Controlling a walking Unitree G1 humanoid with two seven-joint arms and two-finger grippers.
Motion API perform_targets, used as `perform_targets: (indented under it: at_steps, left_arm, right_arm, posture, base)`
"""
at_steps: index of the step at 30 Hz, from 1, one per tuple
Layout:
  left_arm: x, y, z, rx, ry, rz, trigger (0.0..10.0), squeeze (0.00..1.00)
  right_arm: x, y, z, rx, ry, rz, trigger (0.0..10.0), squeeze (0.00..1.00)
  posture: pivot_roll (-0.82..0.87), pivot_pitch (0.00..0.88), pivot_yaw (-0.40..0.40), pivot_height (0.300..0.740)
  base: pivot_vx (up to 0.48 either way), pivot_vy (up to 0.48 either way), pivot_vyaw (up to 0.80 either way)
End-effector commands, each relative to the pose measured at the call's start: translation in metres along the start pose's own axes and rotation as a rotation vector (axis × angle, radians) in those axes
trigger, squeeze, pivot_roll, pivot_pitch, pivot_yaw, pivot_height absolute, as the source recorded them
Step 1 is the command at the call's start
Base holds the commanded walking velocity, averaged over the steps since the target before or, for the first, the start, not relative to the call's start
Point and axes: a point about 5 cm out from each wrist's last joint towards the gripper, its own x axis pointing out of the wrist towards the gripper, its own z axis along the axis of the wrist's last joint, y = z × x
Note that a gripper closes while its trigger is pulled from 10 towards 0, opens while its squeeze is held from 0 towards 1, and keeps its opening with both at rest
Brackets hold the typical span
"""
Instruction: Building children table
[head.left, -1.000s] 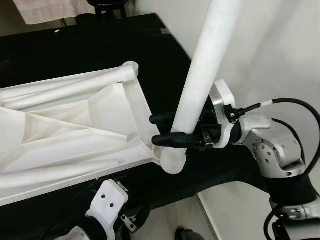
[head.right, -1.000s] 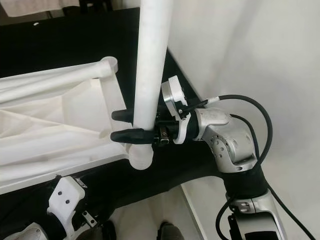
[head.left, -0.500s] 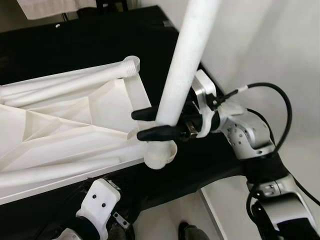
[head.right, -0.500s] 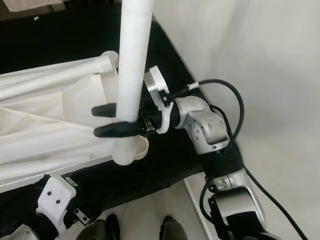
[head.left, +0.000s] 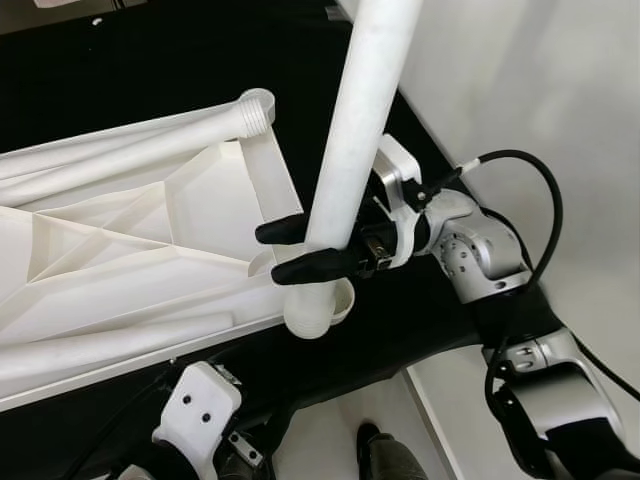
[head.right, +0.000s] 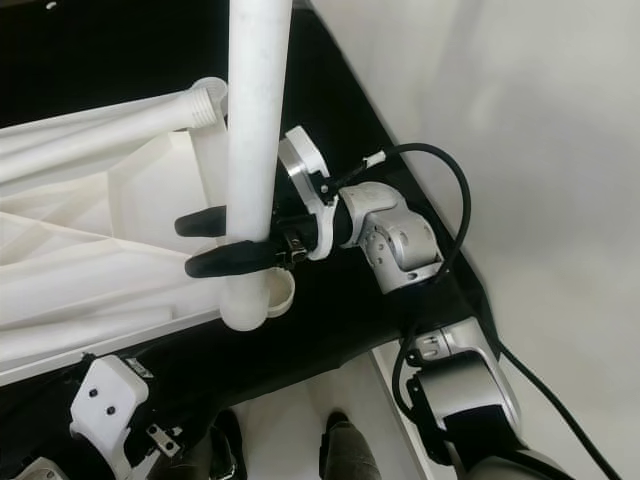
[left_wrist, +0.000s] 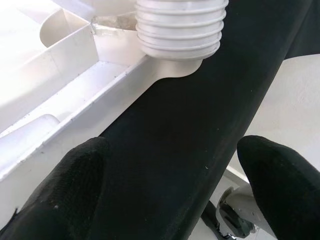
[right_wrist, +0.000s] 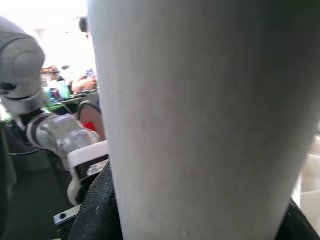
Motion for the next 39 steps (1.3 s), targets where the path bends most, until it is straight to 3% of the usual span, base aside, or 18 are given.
perform_targets:
  at_steps: [1,6,23,39]
  left_arm:
    - [-0.003,-0.003,-0.002,-0.016,0.024,-0.015,10.0,0.00]
    - [-0.003,-0.002,-0.002,-0.013,0.024,-0.008,10.0,0.00]
    - [-0.002,0.005,-0.007,-0.005,0.035,0.000,10.0,0.00]
    - [-0.001,0.006,-0.009,0.002,0.036,0.005,10.0,0.00]
  right_arm:
    - [0.002,-0.001,-0.005,-0.002,0.021,0.005,10.0,0.00]
    - [0.002,-0.005,-0.007,-0.033,0.039,-0.034,10.0,0.00]
    - [-0.025,0.006,-0.008,-0.025,0.111,-0.038,10.0,0.00]
    - [-0.017,0.017,-0.026,-0.123,0.294,-0.017,10.0,0.00]
  posture:
    - [-0.13,0.390,-0.015,0.740]
    - [-0.13,0.392,-0.015,0.740]
    - [-0.14,0.387,-0.010,0.740]
    - [-0.15,0.386,-0.013,0.740]
  base:
    - [0.000,0.000,0.00]
    - [0.000,0.000,0.00]
    - [0.000,0.000,0.00]
    - [0.000,0.000,0.00]
